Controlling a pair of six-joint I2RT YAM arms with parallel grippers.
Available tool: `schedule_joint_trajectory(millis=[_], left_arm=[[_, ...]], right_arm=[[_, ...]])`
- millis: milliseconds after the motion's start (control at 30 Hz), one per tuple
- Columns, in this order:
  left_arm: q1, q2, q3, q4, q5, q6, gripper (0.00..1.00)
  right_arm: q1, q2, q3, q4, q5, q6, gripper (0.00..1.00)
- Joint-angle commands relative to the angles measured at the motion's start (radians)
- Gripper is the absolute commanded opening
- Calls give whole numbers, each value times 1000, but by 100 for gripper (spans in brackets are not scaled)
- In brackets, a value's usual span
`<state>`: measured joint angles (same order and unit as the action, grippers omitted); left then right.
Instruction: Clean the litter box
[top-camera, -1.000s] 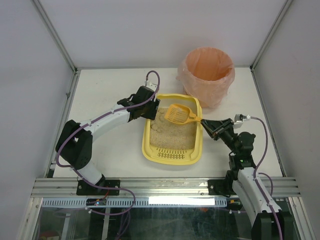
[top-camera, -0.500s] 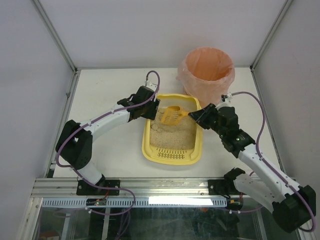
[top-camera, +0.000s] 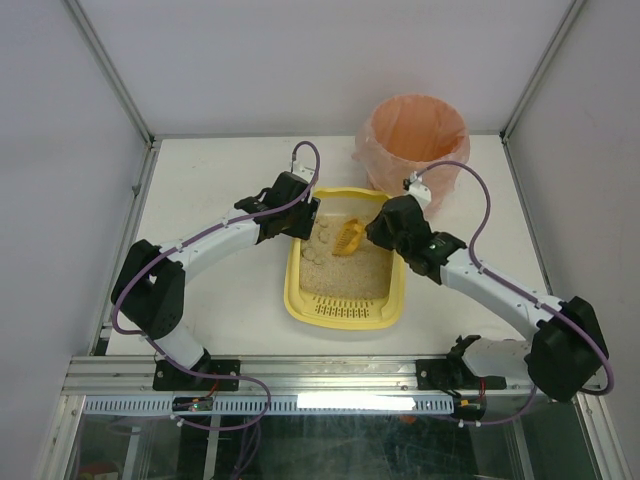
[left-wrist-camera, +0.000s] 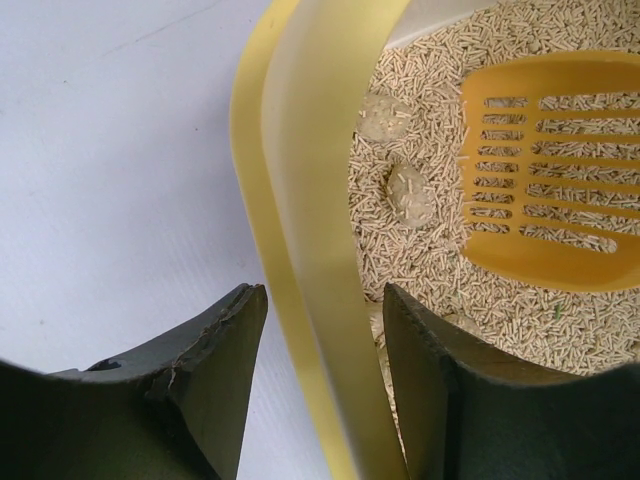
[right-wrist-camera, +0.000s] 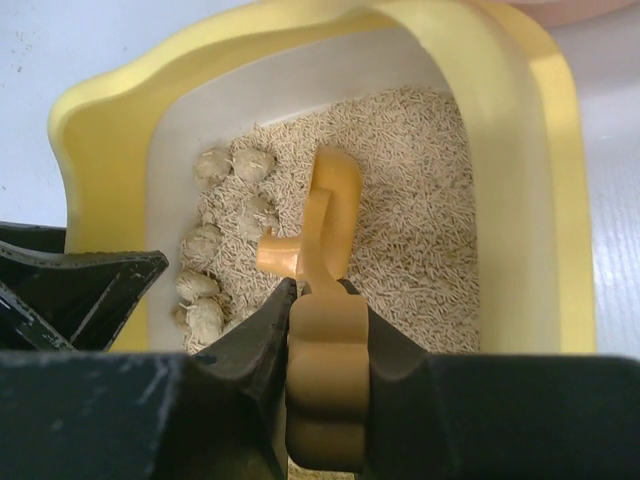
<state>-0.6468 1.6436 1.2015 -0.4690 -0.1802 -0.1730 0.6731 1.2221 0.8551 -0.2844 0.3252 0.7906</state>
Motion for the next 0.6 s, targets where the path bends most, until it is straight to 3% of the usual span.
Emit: schedule_joint_trajectory(millis=[0, 367, 567], left_arm=[[12, -22, 18, 16, -22, 10, 52], [12, -28, 17, 15, -27, 11, 52], [12, -31, 17, 14, -27, 11, 52]], right_arm=[[7, 73, -2, 99, -36, 17, 0], [-4, 231, -138, 564, -361, 167, 0], [-7, 161, -174, 583, -325, 173, 0]])
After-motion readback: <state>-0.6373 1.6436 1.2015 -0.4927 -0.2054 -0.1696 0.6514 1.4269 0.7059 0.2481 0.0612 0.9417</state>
